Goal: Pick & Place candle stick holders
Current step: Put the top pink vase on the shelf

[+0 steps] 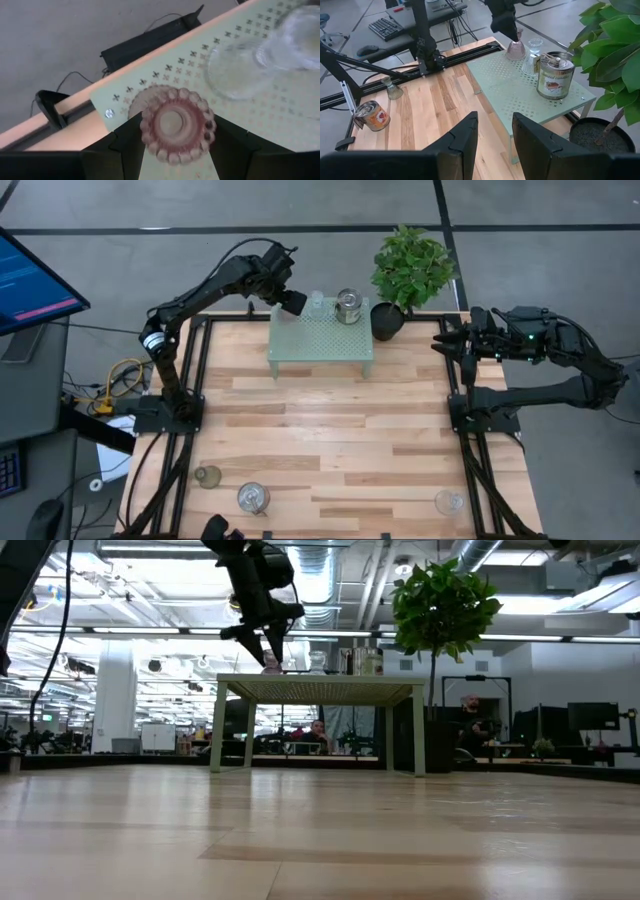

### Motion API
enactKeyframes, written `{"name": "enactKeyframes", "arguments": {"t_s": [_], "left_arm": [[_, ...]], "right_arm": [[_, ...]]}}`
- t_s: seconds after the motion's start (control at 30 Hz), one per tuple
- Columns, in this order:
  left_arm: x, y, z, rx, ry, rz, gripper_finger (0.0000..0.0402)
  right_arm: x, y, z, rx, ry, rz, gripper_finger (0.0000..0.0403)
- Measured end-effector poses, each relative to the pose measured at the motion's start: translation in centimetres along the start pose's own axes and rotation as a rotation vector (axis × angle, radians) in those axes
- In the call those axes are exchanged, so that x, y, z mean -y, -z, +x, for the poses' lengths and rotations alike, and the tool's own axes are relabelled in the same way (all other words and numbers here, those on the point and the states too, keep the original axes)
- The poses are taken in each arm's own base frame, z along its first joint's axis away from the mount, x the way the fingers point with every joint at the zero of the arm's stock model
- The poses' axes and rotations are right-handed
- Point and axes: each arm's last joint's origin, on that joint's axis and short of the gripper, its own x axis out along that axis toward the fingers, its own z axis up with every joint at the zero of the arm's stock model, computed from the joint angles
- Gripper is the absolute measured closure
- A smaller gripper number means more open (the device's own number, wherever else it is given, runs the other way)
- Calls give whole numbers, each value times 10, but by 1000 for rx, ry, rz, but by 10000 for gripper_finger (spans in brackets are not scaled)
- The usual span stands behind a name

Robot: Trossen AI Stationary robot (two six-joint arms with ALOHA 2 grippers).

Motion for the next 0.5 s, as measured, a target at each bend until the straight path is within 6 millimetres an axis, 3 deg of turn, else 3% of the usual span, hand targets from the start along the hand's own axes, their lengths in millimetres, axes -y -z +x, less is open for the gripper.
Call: {"name": "enactKeyframes", "arguments": {"t_s": [0.5], "left_arm": [[6, -4, -2, 70, 5, 55, 207]], "right_arm": [[0, 0, 0, -1, -1, -1, 289]]}}
